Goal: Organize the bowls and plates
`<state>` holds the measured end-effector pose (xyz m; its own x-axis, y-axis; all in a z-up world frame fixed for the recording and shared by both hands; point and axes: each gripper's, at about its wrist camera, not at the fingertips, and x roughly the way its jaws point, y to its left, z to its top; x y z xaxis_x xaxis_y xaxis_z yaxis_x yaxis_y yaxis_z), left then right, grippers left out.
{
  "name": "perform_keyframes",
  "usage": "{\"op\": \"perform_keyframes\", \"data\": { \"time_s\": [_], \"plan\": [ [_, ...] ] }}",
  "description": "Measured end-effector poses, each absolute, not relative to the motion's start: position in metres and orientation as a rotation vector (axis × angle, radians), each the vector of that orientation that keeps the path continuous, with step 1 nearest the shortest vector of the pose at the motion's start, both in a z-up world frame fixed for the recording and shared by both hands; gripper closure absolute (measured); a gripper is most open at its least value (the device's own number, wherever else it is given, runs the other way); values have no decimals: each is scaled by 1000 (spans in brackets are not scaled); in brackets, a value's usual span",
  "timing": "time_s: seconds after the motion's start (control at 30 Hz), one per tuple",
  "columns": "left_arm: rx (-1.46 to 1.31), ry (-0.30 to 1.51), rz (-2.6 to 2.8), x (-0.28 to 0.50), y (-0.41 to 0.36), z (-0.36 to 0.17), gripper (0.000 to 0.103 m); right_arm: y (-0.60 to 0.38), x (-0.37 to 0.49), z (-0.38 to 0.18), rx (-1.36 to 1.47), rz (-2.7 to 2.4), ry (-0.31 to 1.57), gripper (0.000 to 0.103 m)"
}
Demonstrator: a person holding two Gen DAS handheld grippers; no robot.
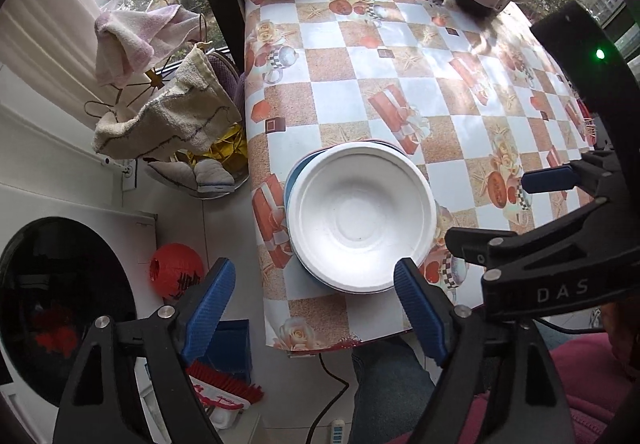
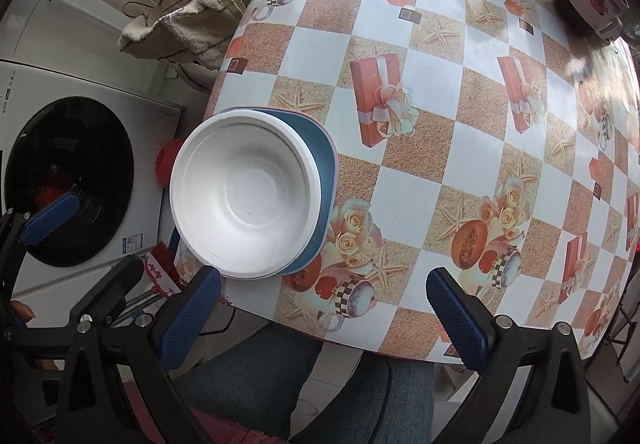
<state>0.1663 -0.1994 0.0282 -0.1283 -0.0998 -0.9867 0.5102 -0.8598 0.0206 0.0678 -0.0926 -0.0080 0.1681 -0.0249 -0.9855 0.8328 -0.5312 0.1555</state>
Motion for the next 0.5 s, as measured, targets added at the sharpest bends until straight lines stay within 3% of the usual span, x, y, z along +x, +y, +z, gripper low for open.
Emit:
{"op": "perform_keyframes", "data": {
  "time_s": [0.5],
  "plan": [
    [1750, 490, -1991, 167, -204, 28, 19, -85, 58, -4, 1734, -1488, 724, 0]
  ]
}}
